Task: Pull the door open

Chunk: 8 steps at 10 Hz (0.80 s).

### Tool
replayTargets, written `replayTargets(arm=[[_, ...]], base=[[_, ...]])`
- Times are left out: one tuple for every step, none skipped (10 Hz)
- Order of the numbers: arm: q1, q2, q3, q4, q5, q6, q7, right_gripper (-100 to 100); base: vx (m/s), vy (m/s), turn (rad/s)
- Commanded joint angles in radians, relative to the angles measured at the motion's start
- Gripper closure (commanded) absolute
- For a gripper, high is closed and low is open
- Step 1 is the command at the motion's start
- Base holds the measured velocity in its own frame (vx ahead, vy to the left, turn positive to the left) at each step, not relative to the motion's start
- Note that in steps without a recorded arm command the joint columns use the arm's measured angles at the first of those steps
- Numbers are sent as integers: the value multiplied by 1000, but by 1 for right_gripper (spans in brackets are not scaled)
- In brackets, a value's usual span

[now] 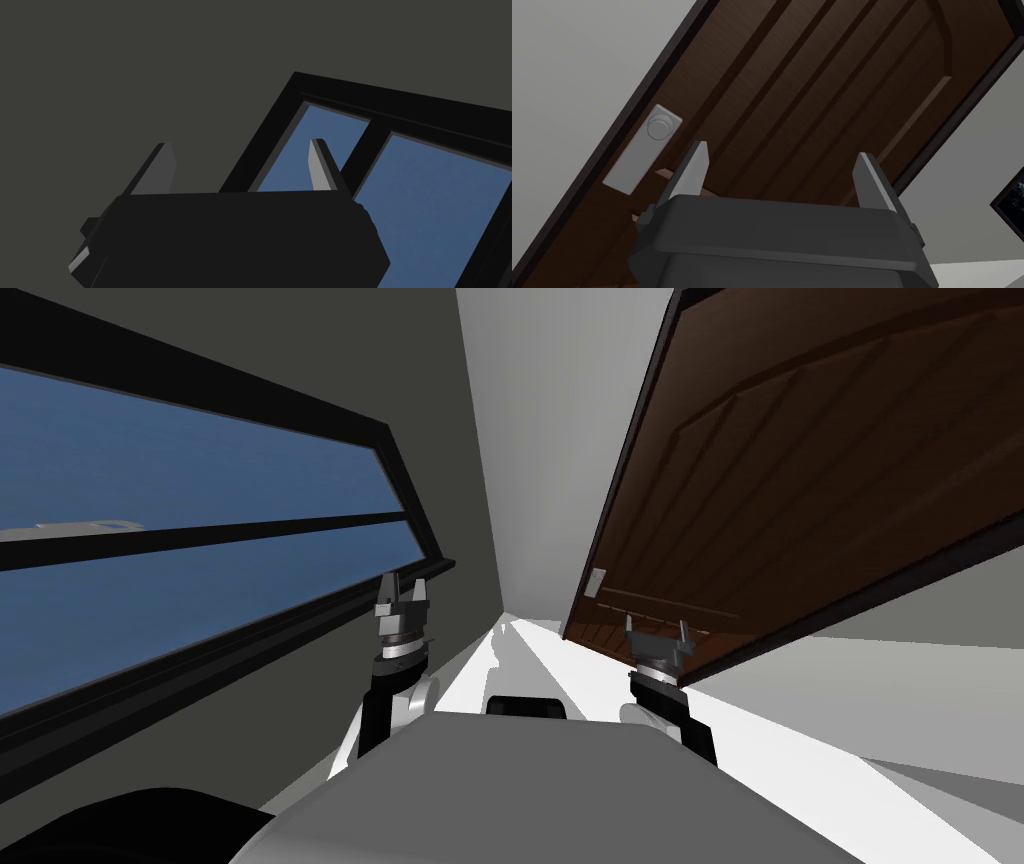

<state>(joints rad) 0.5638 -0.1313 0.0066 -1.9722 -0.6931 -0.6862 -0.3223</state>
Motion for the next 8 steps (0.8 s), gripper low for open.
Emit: replayTargets(arm=[[8,-4,-2,15,-35,-4,-28,-100],[11,-7,-3,24,-55,-5,-43,-100],[14,-8,-4,34,-76,-6,-58,-100],[17,-10,-5,43,-96,-7,-73,-100],[20,-12,-6,53,-116,-9,-88,-100],[23,-14,-8,62,-137,-10,-103,-100],[26,-16,-9,72,-157,-11,-117,-100],[29,-18,-10,81,-176,-12,-131,-100]], base=[[92,-46,134],[96,-42,144],[81,-39,149],[82,-46,166],[99,-52,119],[88,-51,114],[75,-47,173],[96,-51,152]])
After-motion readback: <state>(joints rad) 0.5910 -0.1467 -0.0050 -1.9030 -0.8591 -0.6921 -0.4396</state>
